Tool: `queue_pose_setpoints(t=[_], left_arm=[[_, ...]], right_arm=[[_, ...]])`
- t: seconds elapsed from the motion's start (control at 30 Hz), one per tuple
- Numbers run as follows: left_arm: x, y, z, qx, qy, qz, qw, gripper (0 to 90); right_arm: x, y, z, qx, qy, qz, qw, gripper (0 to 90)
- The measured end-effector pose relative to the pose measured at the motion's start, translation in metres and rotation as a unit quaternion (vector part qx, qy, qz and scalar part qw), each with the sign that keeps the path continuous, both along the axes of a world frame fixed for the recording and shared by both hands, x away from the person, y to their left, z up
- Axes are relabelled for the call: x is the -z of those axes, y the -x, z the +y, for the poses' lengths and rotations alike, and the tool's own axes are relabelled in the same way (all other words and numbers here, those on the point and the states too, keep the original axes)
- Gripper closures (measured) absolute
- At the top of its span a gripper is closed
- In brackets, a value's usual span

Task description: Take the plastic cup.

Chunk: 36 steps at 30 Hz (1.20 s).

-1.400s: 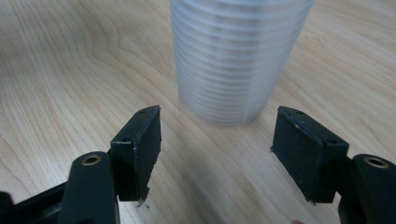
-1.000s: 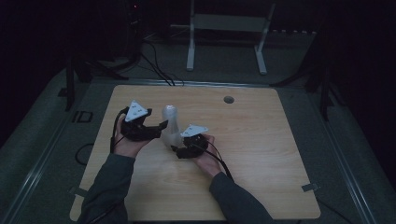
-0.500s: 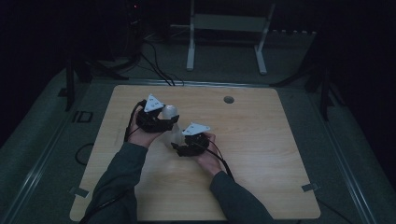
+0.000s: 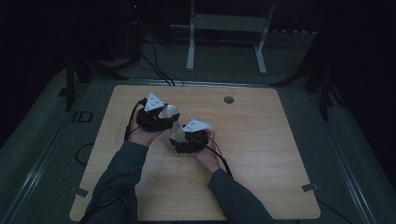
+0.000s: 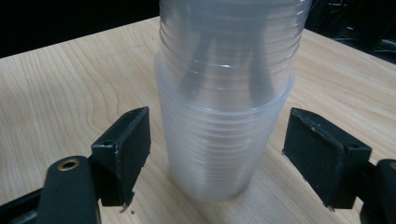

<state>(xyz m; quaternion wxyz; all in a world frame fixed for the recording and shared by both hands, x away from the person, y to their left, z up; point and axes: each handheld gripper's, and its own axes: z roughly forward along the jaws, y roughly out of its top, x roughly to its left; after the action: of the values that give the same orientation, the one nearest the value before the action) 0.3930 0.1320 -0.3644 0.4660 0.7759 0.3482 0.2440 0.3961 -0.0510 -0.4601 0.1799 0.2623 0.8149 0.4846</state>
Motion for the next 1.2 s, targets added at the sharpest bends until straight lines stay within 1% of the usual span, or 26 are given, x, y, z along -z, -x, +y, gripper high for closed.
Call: queue_pose_setpoints(t=[0.07, 0.17, 0.27, 0.4, 0.53, 0.8, 0.97, 1.2], left_arm=[[-0.002, 0.000, 0.001, 0.001, 0.007, -0.001, 1.0000, 39.6], [-0.004, 0.001, 0.001, 0.001, 0.009, -0.002, 1.0000, 39.5], [-0.005, 0.001, 0.001, 0.000, 0.008, -0.002, 1.0000, 38.7], [-0.003, 0.000, 0.000, 0.001, -0.002, 0.002, 1.0000, 38.6], [-0.004, 0.000, -0.001, 0.002, 0.003, 0.000, 1.0000, 39.0], [-0.006, -0.002, 0.001, 0.003, 0.014, 0.011, 0.9998, 40.2], [-0.005, -0.003, 0.002, 0.003, 0.011, 0.019, 0.9998, 40.4], [-0.006, -0.005, 0.003, 0.003, 0.017, 0.023, 0.9996, 40.3]], right_arm=[[-0.001, -0.001, 0.001, 0.000, -0.002, -0.002, 1.0000, 20.8], [-0.002, -0.002, 0.002, 0.002, -0.005, -0.006, 1.0000, 20.5], [-0.003, -0.004, 0.002, 0.002, -0.008, -0.008, 0.9999, 20.5], [-0.003, -0.004, 0.003, 0.001, -0.008, -0.009, 0.9999, 20.4], [-0.004, -0.004, 0.004, 0.001, -0.009, -0.011, 0.9999, 20.5], [-0.012, -0.010, 0.011, 0.000, -0.011, -0.026, 0.9996, 19.8], [-0.009, -0.014, 0.015, -0.006, -0.003, -0.026, 0.9996, 20.8], [-0.008, -0.013, 0.014, -0.005, 0.001, -0.031, 0.9995, 20.9]])
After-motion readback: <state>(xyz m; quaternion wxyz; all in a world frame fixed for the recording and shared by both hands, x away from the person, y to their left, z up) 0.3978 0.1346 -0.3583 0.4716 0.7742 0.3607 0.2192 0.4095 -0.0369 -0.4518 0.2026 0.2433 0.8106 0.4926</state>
